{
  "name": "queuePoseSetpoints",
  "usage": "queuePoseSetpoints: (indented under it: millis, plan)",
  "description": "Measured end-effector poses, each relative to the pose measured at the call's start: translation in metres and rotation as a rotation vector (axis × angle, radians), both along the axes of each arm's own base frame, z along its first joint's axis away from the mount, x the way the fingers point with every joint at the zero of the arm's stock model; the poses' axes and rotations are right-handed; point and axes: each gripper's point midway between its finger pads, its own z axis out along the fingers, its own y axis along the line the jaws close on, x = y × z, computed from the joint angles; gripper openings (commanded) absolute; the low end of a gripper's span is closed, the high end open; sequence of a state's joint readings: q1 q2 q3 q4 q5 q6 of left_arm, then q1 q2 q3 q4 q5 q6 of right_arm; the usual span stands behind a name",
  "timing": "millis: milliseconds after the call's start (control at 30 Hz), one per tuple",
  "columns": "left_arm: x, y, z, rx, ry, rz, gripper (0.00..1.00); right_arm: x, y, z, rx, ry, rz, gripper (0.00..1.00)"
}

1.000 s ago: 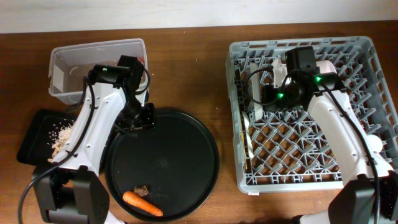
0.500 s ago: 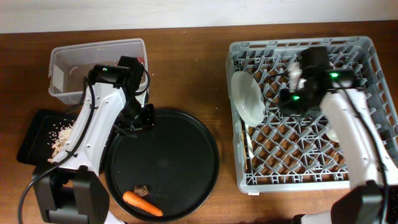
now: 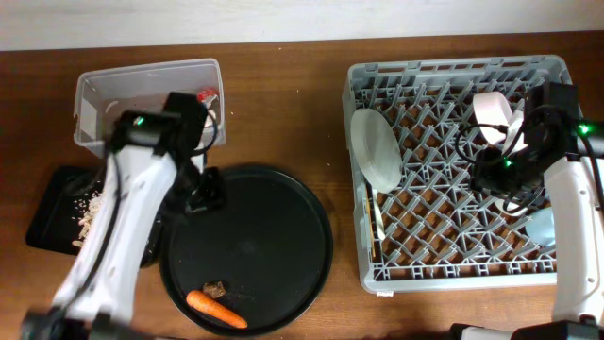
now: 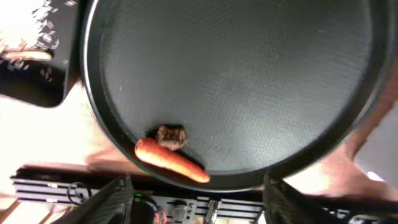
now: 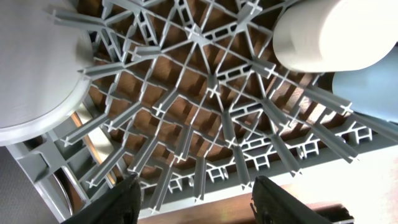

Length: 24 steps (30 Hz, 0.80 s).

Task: Sort waste into correct bins and load items into the dishwasher rack
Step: 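Grasp the orange carrot on the round tray with the left gripper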

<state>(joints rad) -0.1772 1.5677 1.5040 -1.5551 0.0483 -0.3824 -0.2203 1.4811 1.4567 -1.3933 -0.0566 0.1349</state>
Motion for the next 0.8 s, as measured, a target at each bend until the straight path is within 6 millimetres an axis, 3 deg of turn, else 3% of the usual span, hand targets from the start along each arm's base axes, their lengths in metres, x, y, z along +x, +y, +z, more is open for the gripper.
queuePoseSetpoints:
  millis: [100,200,400,533,633,800]
  plan:
    - [-0.021,0.004,0.011,-0.015,-0.103,0.071,0.80,0.000,0.001,0.000,0.004,-0.001,0.000,0.62]
    - [-0.041,0.008,-0.012,-0.022,-0.125,0.159,0.80,0.001,0.001,0.000,0.008,-0.007,0.001,0.62]
    - [-0.069,-0.001,-0.092,-0.081,-0.043,0.253,0.77,0.001,0.002,0.000,0.015,-0.004,0.002,0.62]
    - [-0.110,-0.005,-0.136,-0.102,0.097,0.313,0.75,0.001,0.002,0.000,0.014,-0.005,0.003,0.62]
    - [-0.124,-0.005,-0.144,-0.102,0.143,0.337,0.75,0.001,0.002,0.000,0.014,-0.005,0.002,0.62]
    - [-0.126,-0.006,-0.144,-0.104,0.152,0.349,0.75,0.001,0.002,0.000,0.014,-0.005,0.002,0.62]
